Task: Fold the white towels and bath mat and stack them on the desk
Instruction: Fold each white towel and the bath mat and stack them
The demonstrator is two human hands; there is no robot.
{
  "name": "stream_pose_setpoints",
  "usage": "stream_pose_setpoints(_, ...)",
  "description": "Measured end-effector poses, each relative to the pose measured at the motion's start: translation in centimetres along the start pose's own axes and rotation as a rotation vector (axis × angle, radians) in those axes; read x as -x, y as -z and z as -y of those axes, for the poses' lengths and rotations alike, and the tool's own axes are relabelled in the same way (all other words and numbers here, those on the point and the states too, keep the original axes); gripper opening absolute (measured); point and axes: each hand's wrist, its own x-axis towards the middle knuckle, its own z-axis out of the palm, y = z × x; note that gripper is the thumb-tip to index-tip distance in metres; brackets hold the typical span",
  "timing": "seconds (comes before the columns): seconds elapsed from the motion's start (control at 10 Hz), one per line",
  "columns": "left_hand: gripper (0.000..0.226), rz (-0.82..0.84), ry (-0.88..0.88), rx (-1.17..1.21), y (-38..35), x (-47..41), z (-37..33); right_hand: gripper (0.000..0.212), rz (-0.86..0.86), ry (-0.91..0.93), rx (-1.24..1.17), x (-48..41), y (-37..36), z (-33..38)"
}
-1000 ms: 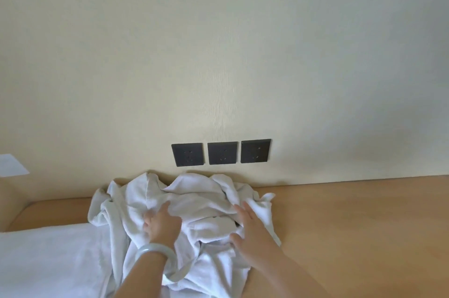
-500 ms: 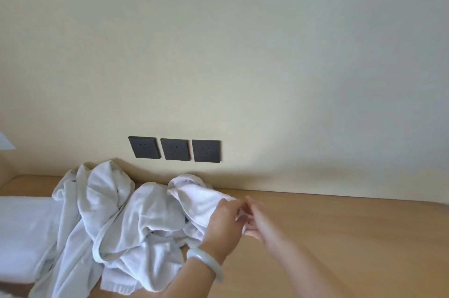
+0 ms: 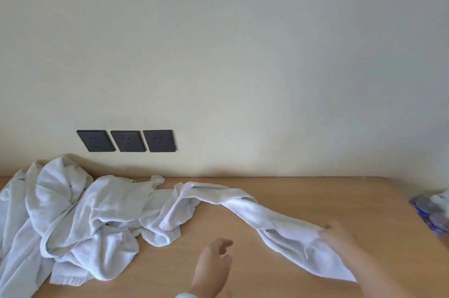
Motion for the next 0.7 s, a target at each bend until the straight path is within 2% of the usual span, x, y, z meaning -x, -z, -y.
stream_pose_setpoints(0.1,0.04,0.022,0.062,0.049,-1.8,-0.3,0.8,0.04,-0.128,0.217,0.177,0.4,-2.0,0.9)
stream_pose_setpoints(0.2,0.039,0.02,0.104,0.146,-2.7,-0.4,0.9,0.039,0.037,0.416,0.014,1.1,-5.9,3.3)
stream_pose_setpoints(0.3,0.032,-0.017,0.205,0.374,-2.6,-0.4,1.3,0.054,0.188,0.458,0.048,0.5,-8.6,4.8)
stream_pose_setpoints(0.4,0.025,-0.056,0.327,0.563,-1.7,0.2,2.1,0.045,0.11,0.438,0.178,0.1,-9.4,4.7)
stream_pose_setpoints(0.5,0.018,-0.006,0.421,0.761,-2.3,0.8,1.2,0.018,0.033,0.511,0.091,2.3,-8.8,3.3)
stream_pose_setpoints(0.6,0.02,0.081,0.458,1.01,-3.6,0.6,-1.3,0.02,0.035,0.681,-0.105,5.5,-6.8,2.5)
stream_pose_setpoints(0.7,0.034,0.173,0.468,1.263,-3.9,-0.3,-5.6,0.021,0.186,0.725,-0.182,8.5,-2.5,3.0)
